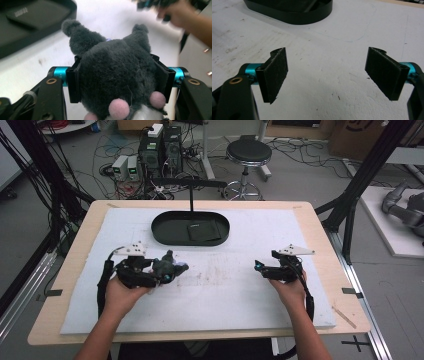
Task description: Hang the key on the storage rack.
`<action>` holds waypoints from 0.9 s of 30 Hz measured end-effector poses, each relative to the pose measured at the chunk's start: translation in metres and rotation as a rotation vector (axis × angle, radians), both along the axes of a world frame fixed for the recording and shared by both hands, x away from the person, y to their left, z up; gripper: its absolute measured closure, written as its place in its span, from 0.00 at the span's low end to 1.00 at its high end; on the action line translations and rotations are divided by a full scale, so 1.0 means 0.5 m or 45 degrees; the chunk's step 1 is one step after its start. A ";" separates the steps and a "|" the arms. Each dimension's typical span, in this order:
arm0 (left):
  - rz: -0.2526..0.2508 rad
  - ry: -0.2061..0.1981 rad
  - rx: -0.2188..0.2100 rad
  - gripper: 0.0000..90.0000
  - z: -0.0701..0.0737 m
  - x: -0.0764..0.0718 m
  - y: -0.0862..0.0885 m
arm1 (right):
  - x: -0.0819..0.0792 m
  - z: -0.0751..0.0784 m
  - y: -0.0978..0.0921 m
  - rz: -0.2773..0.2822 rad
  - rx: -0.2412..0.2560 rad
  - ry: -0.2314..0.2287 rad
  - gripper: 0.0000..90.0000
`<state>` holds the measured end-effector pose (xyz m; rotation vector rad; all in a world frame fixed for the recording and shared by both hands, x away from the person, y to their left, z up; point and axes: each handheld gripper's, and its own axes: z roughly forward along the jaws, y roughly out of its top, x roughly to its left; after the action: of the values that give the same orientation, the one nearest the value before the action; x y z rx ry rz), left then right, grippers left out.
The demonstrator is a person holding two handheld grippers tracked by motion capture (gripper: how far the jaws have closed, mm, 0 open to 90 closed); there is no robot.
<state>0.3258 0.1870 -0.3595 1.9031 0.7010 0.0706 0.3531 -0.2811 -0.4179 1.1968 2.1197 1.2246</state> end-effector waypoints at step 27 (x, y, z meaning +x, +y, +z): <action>0.228 -0.170 0.152 0.43 0.202 0.228 0.014 | 0.005 -0.006 0.003 0.025 0.025 0.036 0.21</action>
<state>0.4397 0.1940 -0.2588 1.9245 0.7887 0.3561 0.3558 -0.2794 -0.4211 1.2113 2.1496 1.2469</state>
